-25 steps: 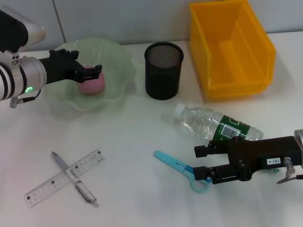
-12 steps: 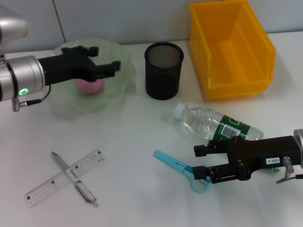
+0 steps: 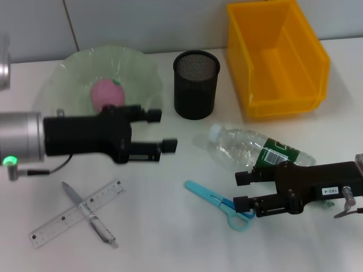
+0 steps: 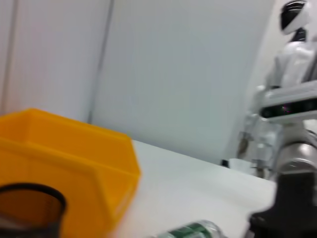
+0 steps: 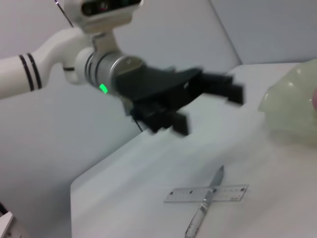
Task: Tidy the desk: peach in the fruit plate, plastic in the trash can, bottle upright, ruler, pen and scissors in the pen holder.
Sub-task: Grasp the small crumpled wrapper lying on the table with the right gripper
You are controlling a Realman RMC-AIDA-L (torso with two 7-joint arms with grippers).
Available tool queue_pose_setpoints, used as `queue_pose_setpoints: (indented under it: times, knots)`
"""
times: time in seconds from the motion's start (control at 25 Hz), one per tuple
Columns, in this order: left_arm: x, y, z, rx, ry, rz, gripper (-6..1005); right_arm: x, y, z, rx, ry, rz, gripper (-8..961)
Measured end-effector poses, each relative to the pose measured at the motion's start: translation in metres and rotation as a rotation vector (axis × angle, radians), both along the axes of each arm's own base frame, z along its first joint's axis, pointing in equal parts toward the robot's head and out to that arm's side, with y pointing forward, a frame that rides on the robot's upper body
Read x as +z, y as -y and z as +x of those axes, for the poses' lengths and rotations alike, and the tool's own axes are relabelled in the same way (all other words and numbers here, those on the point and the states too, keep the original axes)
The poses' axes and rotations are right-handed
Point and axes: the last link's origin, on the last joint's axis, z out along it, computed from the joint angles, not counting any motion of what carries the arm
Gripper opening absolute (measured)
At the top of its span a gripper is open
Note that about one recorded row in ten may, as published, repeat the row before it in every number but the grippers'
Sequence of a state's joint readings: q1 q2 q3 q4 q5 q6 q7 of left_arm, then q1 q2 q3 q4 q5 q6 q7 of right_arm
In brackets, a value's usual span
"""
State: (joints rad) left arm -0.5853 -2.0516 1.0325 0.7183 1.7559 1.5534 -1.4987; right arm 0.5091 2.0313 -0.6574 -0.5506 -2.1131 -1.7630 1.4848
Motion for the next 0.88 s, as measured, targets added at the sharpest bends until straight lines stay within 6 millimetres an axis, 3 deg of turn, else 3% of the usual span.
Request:
queue_pose_setpoints:
  times: [0.08, 0.16, 0.24, 0.32, 0.44, 0.88]
  knots:
    - [0.0, 0.0, 0.0, 0.0, 0.0, 0.0, 813, 0.001, 0.0, 0.001, -0.003, -0.002, 0.005, 773]
    - [-0.001, 0.015, -0.011, 0.013, 0.014, -0.038, 813, 0.001, 0.0, 0.001, -0.006, -0.003, 0.006, 773]
    - [-0.001, 0.015, -0.011, 0.013, 0.014, -0.038, 813, 0.002, -0.001, 0.001, -0.012, -0.004, 0.005, 773]
    - [-0.002, 0.03, -0.023, 0.007, 0.028, -0.049, 813, 0.003, -0.001, 0.0, -0.015, -0.005, 0.005, 773]
    - [-0.003, 0.038, -0.031, -0.003, 0.027, -0.035, 813, 0.003, -0.002, 0.001, -0.02, -0.011, 0.016, 774]
    - [-0.011, 0.046, -0.042, -0.003, 0.03, -0.026, 813, 0.01, -0.013, -0.004, -0.023, 0.0, 0.076, 774]
